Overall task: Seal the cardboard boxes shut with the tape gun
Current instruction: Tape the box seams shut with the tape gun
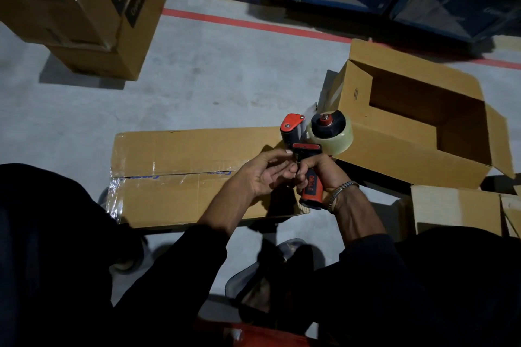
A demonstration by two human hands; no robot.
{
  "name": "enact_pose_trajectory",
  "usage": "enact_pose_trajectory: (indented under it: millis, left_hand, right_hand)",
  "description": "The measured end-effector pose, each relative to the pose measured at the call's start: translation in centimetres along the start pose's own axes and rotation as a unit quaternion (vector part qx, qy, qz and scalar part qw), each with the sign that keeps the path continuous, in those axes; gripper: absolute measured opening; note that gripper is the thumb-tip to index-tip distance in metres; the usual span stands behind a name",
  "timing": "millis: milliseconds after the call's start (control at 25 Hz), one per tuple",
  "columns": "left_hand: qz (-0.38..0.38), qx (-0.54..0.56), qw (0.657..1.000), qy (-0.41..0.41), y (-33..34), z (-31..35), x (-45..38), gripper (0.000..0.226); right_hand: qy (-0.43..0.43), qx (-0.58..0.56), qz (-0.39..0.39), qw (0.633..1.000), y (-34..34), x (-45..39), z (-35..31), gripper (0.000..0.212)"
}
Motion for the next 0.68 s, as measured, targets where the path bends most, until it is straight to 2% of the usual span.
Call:
enact_pose_trajectory:
  millis: [120, 200, 320, 520, 680]
  left_hand:
    - [0.016, -0.026, 0.999, 0.017, 0.7, 0.8, 0.0, 0.031]
    - [0.025, -0.051, 0.998, 0.012, 0.7, 0.9, 0.0, 0.021]
    - [0.042, -0.075, 0.996, 0.008, 0.2, 1.0, -0.4, 0.026]
    - [0.078, -0.101, 0.991, 0.038, -0.5, 1.5, -0.7, 0.016]
    - [0.038, -0.045, 0.998, 0.011, -0.5, 1.0, -0.5, 0.019]
  right_hand:
    - [-0.001, 0.019, 0.005, 1.000, 0.0, 0.0, 0.1, 0.027]
    - [0.005, 0.058, 0.013, 0.998, 0.2, 0.0, 0.4, 0.035]
    - [0.013, 0.095, 0.028, 0.995, -0.2, -0.2, 0.8, 0.042]
    - [0.031, 0.115, 0.039, 0.992, -0.2, -0.1, 1.0, 0.027]
    - [0.012, 0.103, 0.034, 0.994, 0.3, 0.1, 0.3, 0.036]
Point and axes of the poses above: each hand's wrist, its own x-axis away from the middle knuckle, its own y-axis out of the palm, z = x × y, the point moved 4 cm from there along -x, towards the middle knuckle, and after that the axes turned 1 degree about -y, right-handed, at the moved point
